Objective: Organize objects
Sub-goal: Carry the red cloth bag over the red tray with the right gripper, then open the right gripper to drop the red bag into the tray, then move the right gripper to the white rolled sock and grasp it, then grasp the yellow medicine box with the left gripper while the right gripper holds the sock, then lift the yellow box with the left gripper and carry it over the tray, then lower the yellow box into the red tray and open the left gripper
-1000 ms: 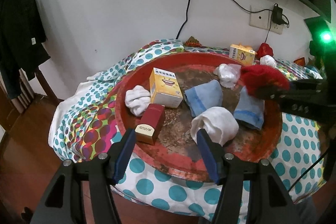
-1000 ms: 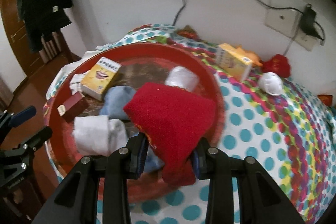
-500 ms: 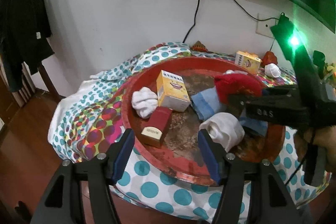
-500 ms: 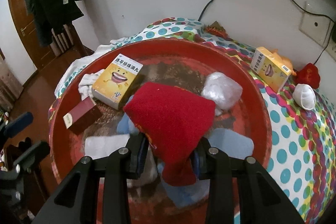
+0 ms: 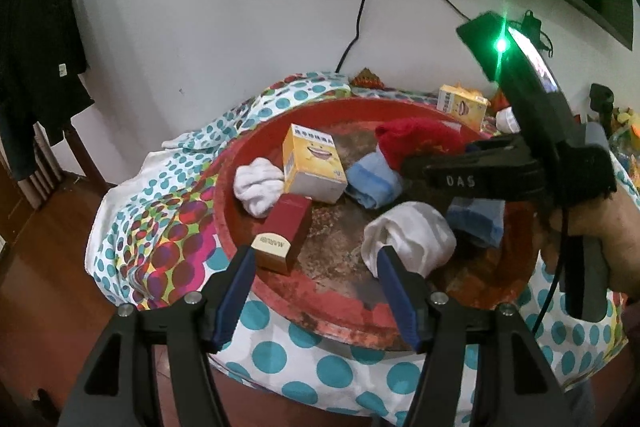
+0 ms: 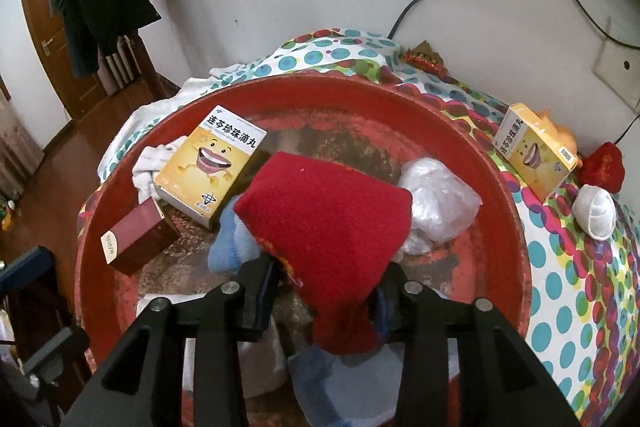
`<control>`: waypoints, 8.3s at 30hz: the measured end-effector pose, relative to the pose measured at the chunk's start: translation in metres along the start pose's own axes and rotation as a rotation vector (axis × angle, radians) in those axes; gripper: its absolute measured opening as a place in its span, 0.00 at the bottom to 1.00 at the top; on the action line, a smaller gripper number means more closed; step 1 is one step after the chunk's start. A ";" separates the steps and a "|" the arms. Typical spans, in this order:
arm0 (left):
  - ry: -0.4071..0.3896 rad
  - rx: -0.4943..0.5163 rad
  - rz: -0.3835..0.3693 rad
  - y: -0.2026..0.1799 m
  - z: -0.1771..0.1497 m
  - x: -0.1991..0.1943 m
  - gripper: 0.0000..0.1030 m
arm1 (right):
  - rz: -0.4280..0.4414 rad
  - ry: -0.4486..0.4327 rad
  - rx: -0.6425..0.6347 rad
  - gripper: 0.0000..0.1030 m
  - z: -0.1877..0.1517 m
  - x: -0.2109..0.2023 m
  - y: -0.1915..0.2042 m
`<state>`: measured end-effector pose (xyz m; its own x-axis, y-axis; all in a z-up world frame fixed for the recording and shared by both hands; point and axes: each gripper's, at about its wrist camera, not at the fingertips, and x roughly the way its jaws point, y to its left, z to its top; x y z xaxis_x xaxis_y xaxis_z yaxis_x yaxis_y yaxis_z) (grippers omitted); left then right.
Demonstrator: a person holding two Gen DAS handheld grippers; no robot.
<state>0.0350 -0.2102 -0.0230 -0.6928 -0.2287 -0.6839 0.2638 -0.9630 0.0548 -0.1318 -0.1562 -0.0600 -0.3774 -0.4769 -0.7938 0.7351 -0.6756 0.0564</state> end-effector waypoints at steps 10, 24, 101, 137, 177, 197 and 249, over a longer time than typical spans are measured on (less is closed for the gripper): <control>0.013 0.034 0.004 -0.009 -0.003 0.004 0.62 | 0.024 -0.014 0.027 0.53 -0.008 -0.017 -0.009; 0.026 0.094 0.002 -0.030 -0.009 0.007 0.62 | -0.084 -0.111 0.096 0.63 -0.024 -0.067 -0.067; 0.496 -0.401 -0.074 -0.212 0.227 0.251 0.63 | -0.219 -0.032 0.296 0.61 -0.158 -0.103 -0.289; 0.443 -0.168 -0.024 -0.231 0.205 0.262 0.29 | -0.213 -0.042 0.308 0.59 -0.161 -0.108 -0.295; 0.134 0.361 -0.083 -0.296 0.057 0.092 0.29 | -0.260 -0.018 0.274 0.59 -0.156 -0.110 -0.294; 0.091 0.258 -0.097 -0.244 0.019 0.020 0.29 | -0.260 -0.016 0.269 0.61 -0.152 -0.108 -0.293; 0.276 0.031 0.029 -0.026 0.125 0.152 0.29 | -0.262 -0.015 0.265 0.61 -0.153 -0.108 -0.294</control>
<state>-0.1614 -0.2381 -0.0373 -0.4748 -0.2130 -0.8539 0.2571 -0.9615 0.0969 -0.2213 0.1797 -0.0833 -0.5429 -0.2755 -0.7933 0.4420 -0.8970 0.0091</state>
